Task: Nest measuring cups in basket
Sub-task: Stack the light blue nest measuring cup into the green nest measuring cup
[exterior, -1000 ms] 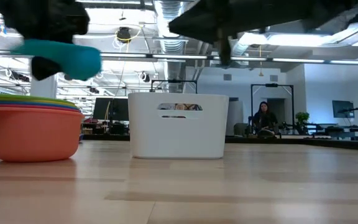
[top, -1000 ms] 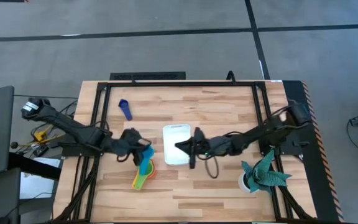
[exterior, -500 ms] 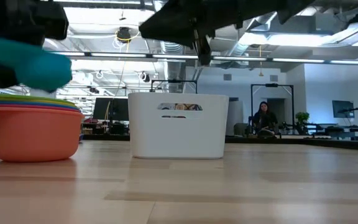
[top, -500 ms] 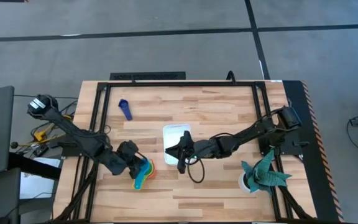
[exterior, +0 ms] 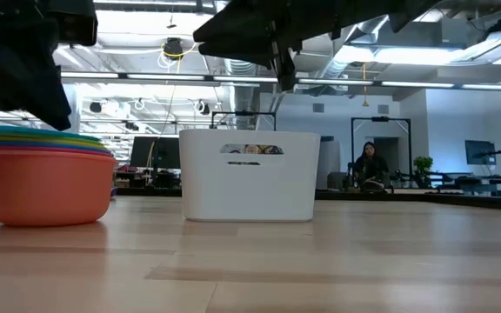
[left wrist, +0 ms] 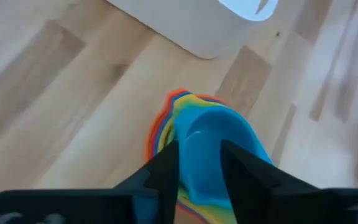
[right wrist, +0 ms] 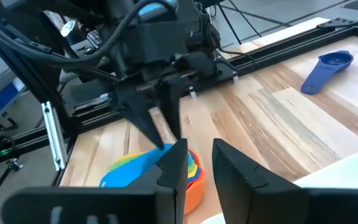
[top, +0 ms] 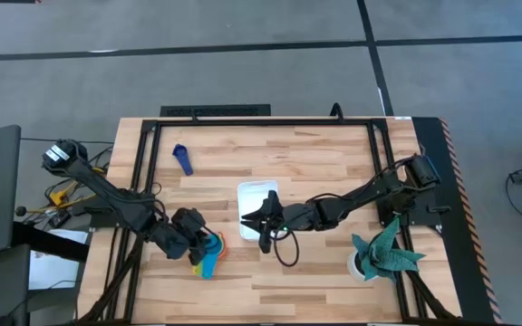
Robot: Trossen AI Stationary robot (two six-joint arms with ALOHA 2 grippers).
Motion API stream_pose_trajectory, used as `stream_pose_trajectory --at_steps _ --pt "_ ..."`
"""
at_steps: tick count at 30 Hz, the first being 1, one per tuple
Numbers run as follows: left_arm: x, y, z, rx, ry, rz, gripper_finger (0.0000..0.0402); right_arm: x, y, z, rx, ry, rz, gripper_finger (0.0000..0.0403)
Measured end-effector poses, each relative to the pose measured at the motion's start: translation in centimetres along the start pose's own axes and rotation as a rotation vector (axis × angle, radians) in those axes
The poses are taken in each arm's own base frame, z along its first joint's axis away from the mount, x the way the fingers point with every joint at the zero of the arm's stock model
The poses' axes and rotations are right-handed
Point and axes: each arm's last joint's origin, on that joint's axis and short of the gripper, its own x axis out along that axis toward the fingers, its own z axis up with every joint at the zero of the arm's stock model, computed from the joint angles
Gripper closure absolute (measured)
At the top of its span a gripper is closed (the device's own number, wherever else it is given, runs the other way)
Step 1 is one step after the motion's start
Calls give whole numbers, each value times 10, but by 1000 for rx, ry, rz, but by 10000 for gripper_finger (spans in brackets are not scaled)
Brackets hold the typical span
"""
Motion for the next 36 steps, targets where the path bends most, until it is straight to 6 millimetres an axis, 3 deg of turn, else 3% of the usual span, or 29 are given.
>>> stream_pose_trajectory --at_steps 6,12,21,27,32,36 --pt "-14 3 15 97 38 187 266 0 -1 -3 -9 24 -9 294" --pt "-25 29 44 146 -19 521 265 0 -2 -5 -18 47 -20 290" --pt "-8 108 84 16 -9 888 264 -4 2 -15 -50 127 -33 290" --pt "-3 171 117 -95 42 925 264 -4 0 -19 -42 165 -53 290" --pt "-16 214 140 -135 24 931 264 -5 -1 -21 -47 187 -64 290" --pt "-26 243 146 -243 4 915 264 -5 -3 -21 -33 185 -77 290"
